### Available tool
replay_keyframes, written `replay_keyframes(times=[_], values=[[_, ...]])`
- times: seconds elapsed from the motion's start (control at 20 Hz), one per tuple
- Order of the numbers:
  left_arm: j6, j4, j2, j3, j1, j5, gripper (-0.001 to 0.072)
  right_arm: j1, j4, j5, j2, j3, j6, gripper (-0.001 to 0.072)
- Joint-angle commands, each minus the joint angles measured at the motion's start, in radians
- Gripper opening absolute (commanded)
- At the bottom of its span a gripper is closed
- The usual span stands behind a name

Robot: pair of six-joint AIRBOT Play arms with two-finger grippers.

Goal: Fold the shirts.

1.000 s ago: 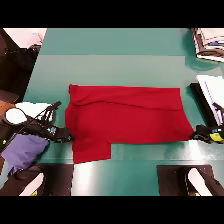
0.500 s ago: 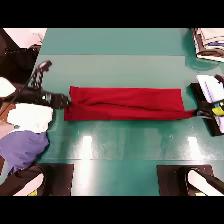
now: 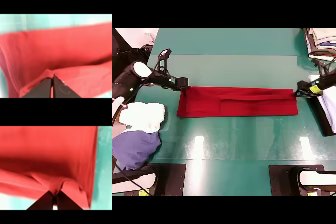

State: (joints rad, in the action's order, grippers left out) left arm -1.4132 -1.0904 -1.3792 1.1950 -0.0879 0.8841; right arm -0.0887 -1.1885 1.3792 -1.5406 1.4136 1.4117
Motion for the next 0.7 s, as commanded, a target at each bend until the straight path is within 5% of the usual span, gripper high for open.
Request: replay_keyframes(times=[0.0,0.05,0.1,0.15,0.2,0.35,0.45,0.5,0.65], values=[[-0.001,-0.001,-0.042,0.016,0.001,-0.131,0.003,0.003,0.115,-0.072,-0.124,0.1,0.021,0.0047],[-0.001,-0.002,-0.042,0.016,0.001,-0.133,0.0225,-0.002,0.156,-0.106,-0.143,0.115,0.021,0.0289],[-0.001,-0.001,-0.041,0.016,0.001,-0.129,0.0509,-0.014,0.21,-0.122,-0.154,0.126,0.02,0.053],[-0.001,-0.002,-0.04,0.023,0.001,-0.108,0.0591,-0.032,0.264,-0.122,-0.161,0.136,0.018,0.0568],[0.0,-0.002,-0.04,0.037,0.001,-0.076,0.0592,-0.05,0.303,-0.109,-0.159,0.141,0.003,0.0568],[0.001,-0.003,-0.039,0.111,0.001,0.095,0.0589,-0.124,0.287,0.012,-0.123,0.118,-0.081,0.0567],[0.008,0.0,-0.039,0.142,0.0,0.176,0.0177,-0.185,0.268,0.071,-0.086,0.053,-0.134,0.0566],[0.011,0.012,-0.039,0.144,0.0,0.187,0.0034,-0.217,0.269,0.081,-0.072,0.01,-0.162,0.0565],[0.007,0.061,-0.04,0.144,0.0,0.196,0.0035,-0.296,0.273,0.069,-0.086,-0.093,-0.182,0.0566]])
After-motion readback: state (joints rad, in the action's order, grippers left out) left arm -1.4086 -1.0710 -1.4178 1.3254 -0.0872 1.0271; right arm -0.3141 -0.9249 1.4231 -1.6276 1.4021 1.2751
